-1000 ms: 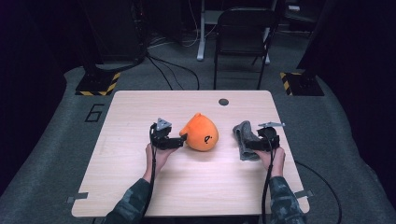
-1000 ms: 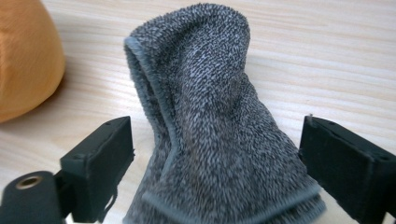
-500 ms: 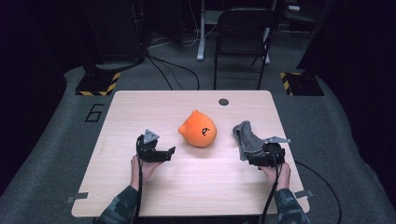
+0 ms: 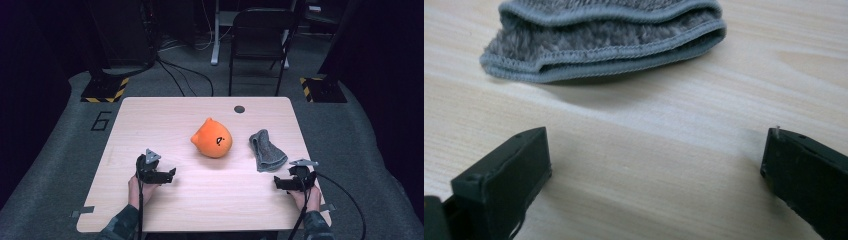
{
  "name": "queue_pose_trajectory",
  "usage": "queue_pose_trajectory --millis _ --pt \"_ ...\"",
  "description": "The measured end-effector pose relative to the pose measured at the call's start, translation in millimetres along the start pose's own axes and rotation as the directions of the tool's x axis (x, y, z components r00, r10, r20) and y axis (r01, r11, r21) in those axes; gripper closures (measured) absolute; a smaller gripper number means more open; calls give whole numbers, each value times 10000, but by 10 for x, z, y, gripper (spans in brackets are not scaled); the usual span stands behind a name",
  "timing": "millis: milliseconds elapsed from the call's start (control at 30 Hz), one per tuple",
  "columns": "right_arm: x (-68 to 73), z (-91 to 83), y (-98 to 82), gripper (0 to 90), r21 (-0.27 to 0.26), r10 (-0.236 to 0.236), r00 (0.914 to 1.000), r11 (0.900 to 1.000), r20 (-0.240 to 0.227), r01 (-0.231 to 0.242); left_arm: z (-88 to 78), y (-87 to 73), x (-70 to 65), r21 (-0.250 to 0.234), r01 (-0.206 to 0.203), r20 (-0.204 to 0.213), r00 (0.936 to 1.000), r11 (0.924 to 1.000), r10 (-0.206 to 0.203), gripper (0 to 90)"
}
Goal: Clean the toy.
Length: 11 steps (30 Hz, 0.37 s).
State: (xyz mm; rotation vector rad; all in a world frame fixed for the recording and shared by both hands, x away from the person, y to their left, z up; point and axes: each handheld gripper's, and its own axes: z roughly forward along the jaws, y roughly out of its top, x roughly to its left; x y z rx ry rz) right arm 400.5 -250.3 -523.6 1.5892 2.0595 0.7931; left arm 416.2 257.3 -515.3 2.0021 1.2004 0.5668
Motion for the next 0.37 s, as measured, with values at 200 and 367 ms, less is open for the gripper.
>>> queue_pose_trajectory --millis 200,367 --pt "-72 30 -42 0 -687 -53 10000 9976 -3 53 97 -34 23 492 -363 -208 9991 9981 374 26" --pt "-71 42 -36 0 -756 -26 10000 9971 42 29 138 -65 87 617 -267 -331 9990 9977 288 24"
